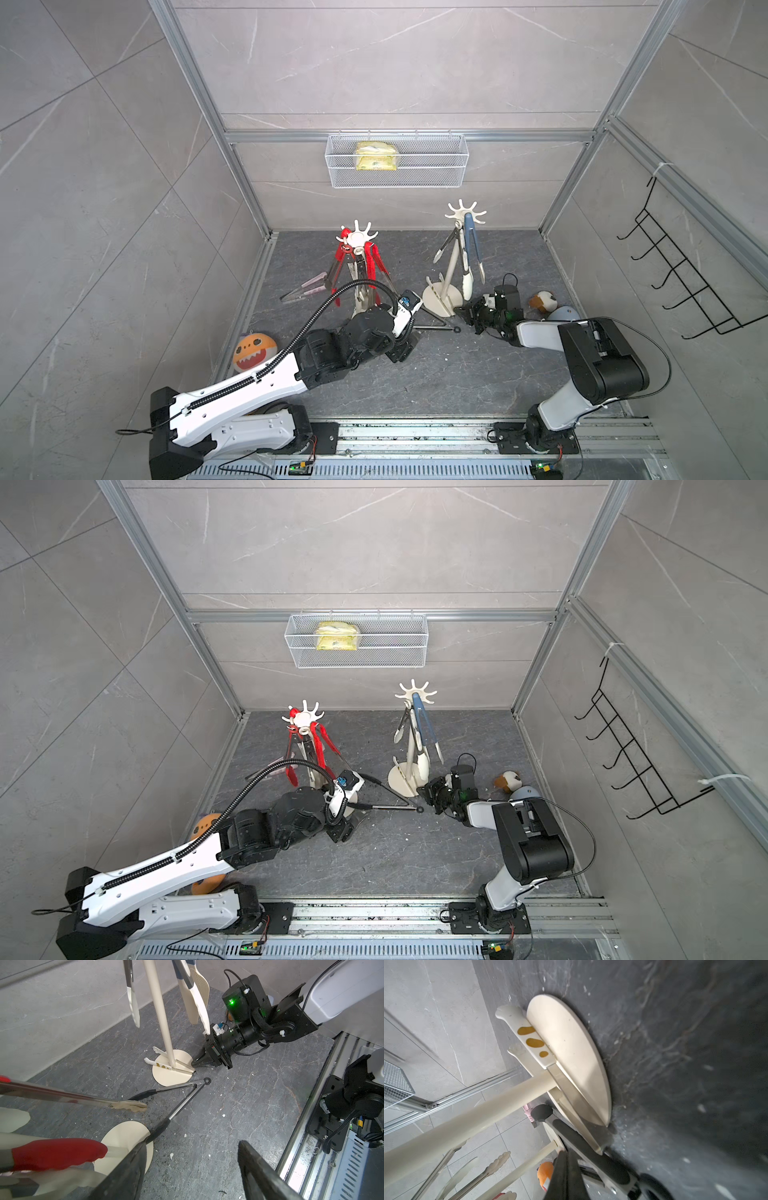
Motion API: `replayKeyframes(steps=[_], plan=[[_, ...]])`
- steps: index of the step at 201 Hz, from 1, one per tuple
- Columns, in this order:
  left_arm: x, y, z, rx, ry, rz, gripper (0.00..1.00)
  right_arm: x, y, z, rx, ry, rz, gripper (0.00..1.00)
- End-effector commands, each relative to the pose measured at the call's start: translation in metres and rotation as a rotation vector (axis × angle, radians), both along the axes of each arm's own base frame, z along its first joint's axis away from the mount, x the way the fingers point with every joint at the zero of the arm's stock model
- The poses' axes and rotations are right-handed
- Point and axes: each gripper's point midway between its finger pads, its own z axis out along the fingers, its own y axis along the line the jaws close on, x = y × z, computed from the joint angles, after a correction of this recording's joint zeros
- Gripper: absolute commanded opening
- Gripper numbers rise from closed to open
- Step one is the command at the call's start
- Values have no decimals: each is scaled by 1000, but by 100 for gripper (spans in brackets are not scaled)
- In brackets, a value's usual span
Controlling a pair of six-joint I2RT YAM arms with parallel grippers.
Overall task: Hang food tongs on kitchen utensil racks
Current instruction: Move the food tongs to the center of the board.
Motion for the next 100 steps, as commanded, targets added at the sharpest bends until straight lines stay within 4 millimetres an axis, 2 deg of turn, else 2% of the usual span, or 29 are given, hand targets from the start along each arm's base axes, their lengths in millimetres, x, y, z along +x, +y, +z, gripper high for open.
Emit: replayKeyframes(steps=[1,51,100], plan=[[1,8,8,-31,-6,34,71,11,-1,1,7,9,-26,0],[2,11,6,-29,-1,44,71,33,0,-3,6,26,-56,0],[3,14,4,-28,-1,59,70,32,1,-19,-56,113,-45,0]])
